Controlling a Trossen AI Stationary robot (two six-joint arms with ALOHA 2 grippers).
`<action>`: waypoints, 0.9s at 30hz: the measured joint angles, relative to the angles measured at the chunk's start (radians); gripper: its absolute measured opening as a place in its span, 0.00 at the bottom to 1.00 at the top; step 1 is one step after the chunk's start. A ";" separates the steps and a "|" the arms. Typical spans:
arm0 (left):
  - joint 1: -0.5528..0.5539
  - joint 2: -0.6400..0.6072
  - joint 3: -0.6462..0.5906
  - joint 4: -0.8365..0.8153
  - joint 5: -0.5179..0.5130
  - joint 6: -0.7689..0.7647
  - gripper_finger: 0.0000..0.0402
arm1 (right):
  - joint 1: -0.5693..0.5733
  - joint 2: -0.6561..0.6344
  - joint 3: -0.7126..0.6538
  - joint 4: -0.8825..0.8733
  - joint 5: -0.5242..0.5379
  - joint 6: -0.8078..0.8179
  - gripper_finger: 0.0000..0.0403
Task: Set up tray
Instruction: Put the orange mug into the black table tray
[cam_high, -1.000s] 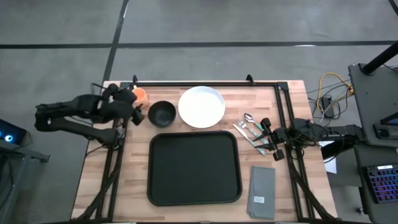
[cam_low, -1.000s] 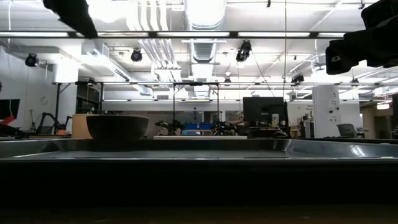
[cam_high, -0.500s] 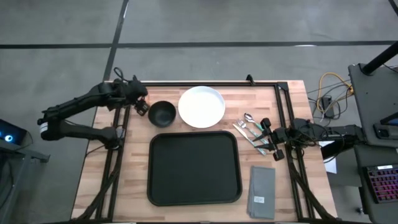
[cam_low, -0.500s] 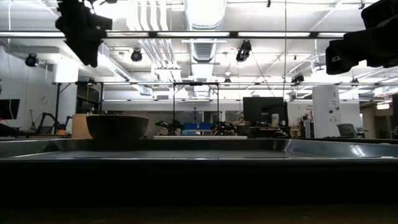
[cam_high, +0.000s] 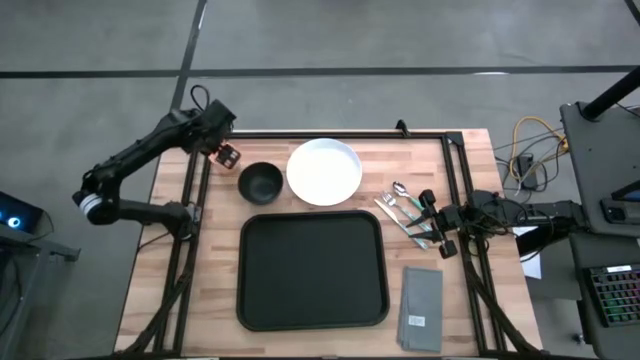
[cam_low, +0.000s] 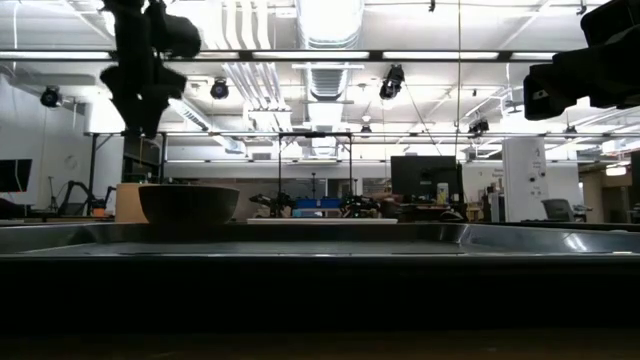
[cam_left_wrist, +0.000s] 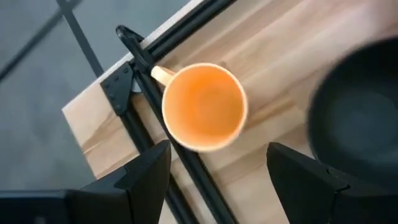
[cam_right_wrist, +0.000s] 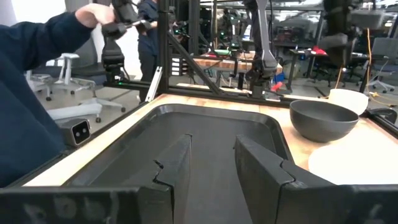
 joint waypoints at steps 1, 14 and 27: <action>0.028 0.011 -0.006 0.023 0.027 0.023 0.61 | 0.000 0.000 0.000 0.000 0.000 0.000 0.28; 0.093 0.174 -0.083 0.170 0.159 0.078 0.61 | 0.000 0.000 0.000 0.000 0.000 0.000 0.28; 0.093 0.189 -0.177 0.250 0.158 0.113 0.61 | 0.000 0.000 0.000 0.000 0.000 0.000 0.28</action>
